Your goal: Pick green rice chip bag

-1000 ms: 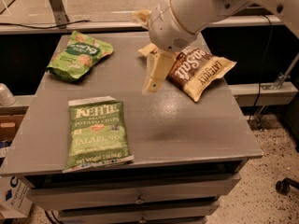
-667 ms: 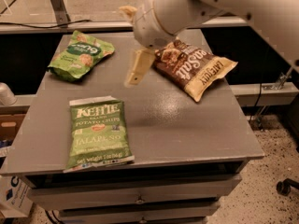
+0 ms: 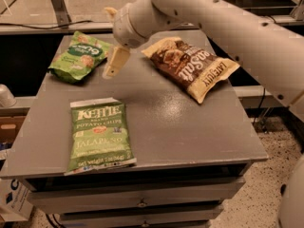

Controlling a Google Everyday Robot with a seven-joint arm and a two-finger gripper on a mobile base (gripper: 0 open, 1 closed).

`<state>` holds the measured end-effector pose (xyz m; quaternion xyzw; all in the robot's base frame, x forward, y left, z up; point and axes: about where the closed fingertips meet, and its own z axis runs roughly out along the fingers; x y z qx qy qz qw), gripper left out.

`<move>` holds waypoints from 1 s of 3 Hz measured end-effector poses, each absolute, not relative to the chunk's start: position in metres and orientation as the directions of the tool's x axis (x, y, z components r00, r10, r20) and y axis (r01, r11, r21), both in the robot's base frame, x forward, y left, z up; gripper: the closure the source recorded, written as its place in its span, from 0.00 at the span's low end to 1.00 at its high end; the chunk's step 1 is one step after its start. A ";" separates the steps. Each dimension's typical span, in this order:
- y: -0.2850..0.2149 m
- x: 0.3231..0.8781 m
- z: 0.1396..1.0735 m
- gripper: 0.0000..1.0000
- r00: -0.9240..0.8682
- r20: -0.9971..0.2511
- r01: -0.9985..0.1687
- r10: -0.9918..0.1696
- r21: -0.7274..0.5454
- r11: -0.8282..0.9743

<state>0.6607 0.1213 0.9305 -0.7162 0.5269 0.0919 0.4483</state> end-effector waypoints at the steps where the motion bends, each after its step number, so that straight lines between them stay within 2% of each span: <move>1: 0.147 0.680 0.918 0.00 0.376 -0.647 -0.860 -0.664 -0.509 0.009; 3: 0.202 0.688 0.888 0.00 0.278 -0.717 -0.914 -0.639 -0.402 0.054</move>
Offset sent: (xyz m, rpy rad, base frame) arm 0.0401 0.0768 -0.0467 0.1170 0.1887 -0.1270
